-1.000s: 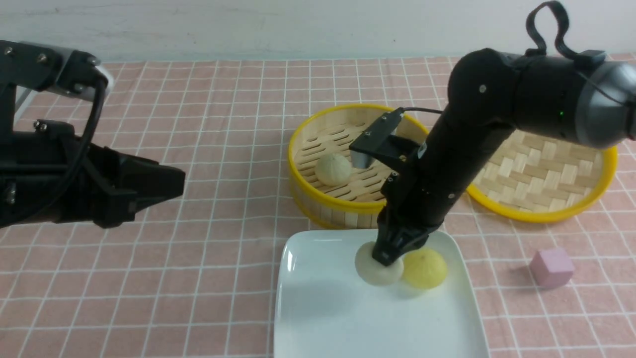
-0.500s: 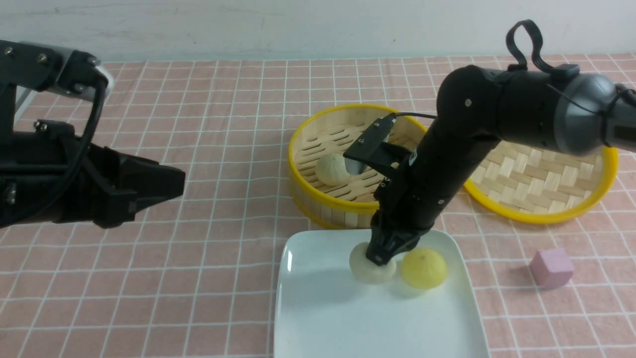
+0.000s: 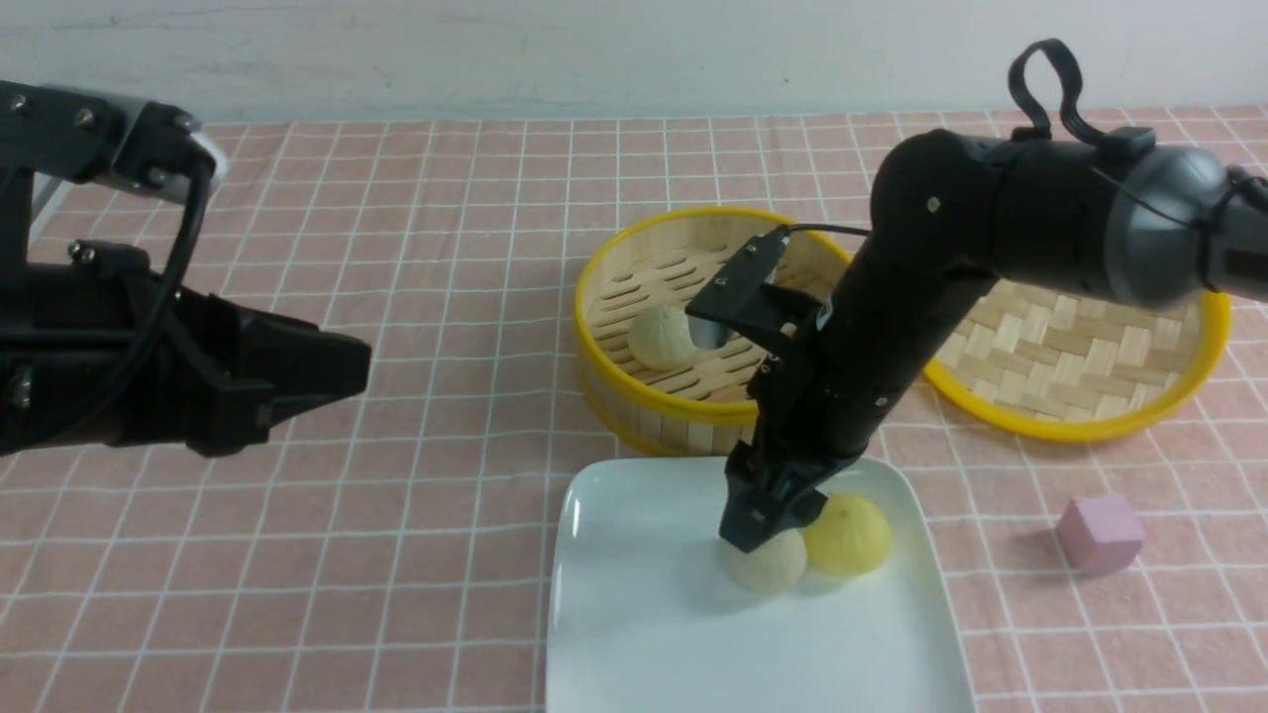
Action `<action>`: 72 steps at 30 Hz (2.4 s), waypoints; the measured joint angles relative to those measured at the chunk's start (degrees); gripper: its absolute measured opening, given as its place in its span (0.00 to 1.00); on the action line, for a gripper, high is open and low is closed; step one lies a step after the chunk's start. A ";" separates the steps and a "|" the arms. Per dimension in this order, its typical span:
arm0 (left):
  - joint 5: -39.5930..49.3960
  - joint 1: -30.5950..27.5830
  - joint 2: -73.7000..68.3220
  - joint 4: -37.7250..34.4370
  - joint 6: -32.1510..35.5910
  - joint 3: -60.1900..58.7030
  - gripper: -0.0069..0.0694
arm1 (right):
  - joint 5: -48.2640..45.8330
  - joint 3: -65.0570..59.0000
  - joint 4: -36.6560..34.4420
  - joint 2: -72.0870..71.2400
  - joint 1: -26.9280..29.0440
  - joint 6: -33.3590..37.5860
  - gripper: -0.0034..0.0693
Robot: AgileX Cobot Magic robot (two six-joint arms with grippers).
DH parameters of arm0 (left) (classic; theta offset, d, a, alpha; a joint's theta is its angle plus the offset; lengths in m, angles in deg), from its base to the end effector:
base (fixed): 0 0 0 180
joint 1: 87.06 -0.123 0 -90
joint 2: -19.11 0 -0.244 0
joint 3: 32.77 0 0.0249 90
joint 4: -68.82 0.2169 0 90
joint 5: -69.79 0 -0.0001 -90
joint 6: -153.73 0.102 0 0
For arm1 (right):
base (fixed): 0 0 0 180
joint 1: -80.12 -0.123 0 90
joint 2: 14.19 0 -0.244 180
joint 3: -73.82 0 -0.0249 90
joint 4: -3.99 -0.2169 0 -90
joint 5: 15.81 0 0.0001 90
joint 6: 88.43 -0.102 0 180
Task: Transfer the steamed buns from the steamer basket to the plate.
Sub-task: Use the left arm to grab the steamed stuffed bun that is closest to it
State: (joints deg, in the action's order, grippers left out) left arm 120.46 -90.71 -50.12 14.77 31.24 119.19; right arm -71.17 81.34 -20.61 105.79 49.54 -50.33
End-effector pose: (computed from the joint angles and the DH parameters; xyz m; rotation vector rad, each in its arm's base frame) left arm 0.1936 -0.0517 0.2942 0.5692 2.1133 -0.5858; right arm 0.2889 0.2113 0.1818 -1.3591 2.5182 0.5271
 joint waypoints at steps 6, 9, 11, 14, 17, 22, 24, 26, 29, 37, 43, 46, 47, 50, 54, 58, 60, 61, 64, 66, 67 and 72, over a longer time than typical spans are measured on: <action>1.90 0.00 0.00 -1.97 0.00 0.00 0.54 | 0.00 3.04 0.05 -2.80 0.00 -0.06 0.80; 1.92 0.00 0.00 -3.15 0.00 0.00 0.54 | 0.06 5.30 -0.01 -5.54 0.00 -0.71 0.80; 1.97 0.00 0.00 -3.50 0.00 0.00 0.54 | 0.34 8.04 -0.01 -9.72 0.00 -1.06 0.80; 2.09 0.00 0.00 -3.50 0.31 0.00 0.54 | 0.81 10.63 -0.01 -14.73 0.00 -1.13 0.80; 2.15 0.00 -0.05 -3.50 1.08 0.00 0.54 | 1.33 11.96 -0.06 -20.04 0.00 -1.19 0.80; 3.34 0.00 -1.70 -3.31 1.54 2.56 0.54 | 1.23 12.19 -0.13 -29.92 0.00 -1.24 0.80; 3.71 0.00 -2.05 -3.19 1.54 3.78 0.54 | 0.99 12.26 -0.19 -31.56 0.00 -1.24 0.80; 4.40 0.00 -2.90 -2.34 1.54 7.23 0.54 | 0.15 12.32 -0.17 -34.94 0.00 -1.55 0.80; 5.31 0.00 -4.30 -0.90 1.54 12.27 0.54 | -1.58 12.44 -0.20 -38.72 0.00 -1.95 0.80; 12.03 0.00 -13.50 4.28 -4.96 26.10 0.54 | -5.50 12.56 0.00 -46.92 0.00 -3.10 0.80; 14.89 5.54 -22.35 13.05 -10.80 33.02 0.54 | -7.55 12.56 1.90 -49.85 0.00 -3.88 0.80; 10.94 12.92 -27.09 16.61 -12.32 35.26 0.54 | -8.37 12.56 2.79 -50.11 0.00 -4.67 0.80; 10.51 13.41 -27.36 17.02 -12.39 35.46 0.54 | -8.58 12.56 2.85 -50.11 0.00 -4.83 0.80; 1.04 20.62 -31.86 21.47 -14.33 36.16 0.54 | -9.40 12.56 3.26 -50.11 0.00 -6.00 0.80; -7.31 24.74 -36.01 25.88 -15.99 36.26 0.54 | -10.68 12.56 3.54 -50.11 0.00 -6.70 0.80; -17.12 28.24 -42.01 28.85 -16.32 36.33 0.54 | -12.66 12.56 3.67 -50.11 0.00 -6.82 0.80; -20.47 29.23 -44.95 28.90 -16.32 36.46 0.54 | -13.33 12.56 3.78 -50.11 0.00 -6.82 0.80; -21.13 29.50 -46.14 28.98 -16.32 36.66 0.54 | -13.62 12.56 3.91 -50.11 0.00 -6.82 0.80; -22.00 29.65 -49.18 29.03 -16.32 37.57 0.54 | -14.90 12.56 3.90 -50.11 0.00 -6.82 0.80; -22.43 29.65 -50.90 28.86 -16.32 38.29 0.54 | -15.51 12.56 3.90 -50.11 0.00 -6.82 0.80; -22.40 29.65 -51.25 28.84 -16.32 38.47 0.54 | -15.52 12.56 3.90 -50.11 0.00 -6.82 0.80; -22.86 29.65 -54.92 28.43 -16.32 39.80 0.56 | -16.34 12.56 3.90 -50.11 0.00 -6.86 0.80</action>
State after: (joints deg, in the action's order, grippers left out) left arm 97.60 -61.06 -105.04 43.20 14.91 158.99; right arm -87.51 93.90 -16.71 55.67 49.54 -57.19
